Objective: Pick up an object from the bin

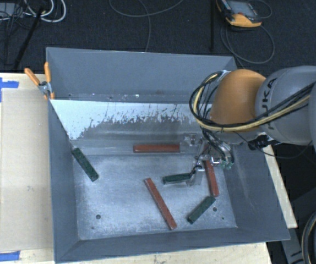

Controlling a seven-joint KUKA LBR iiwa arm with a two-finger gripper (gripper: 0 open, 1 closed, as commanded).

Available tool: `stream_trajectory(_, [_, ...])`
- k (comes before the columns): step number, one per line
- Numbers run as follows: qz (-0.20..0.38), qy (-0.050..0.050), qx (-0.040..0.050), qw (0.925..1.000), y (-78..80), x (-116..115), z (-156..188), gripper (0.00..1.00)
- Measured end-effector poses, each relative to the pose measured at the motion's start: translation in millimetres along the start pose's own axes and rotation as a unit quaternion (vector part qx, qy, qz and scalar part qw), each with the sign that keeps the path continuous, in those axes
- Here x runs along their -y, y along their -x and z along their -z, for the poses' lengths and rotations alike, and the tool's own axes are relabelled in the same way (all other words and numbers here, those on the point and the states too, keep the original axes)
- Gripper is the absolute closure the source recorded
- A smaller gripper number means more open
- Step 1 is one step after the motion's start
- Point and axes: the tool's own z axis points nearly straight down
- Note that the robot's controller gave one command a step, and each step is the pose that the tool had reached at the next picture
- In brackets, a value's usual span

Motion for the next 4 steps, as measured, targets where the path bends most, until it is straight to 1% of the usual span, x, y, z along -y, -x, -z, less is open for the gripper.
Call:
stream_trajectory(1, [0.035, -0.001, 0.0022, 0.9994, 1.8, 0, -29, 0.0])
stream_trajectory(2, [0.035, 0.0, 0.0003, 0.9994, 2.6, 0, -28, 0.0])
stream_trajectory(3, [0.035, 0.0, -0.0003, 0.9994, 2.5, 0, -29, 1.0])
stream_trajectory(4, [0.036, -0.001, 0.0023, 0.9994, 4.7, 0, 35, 1.0])
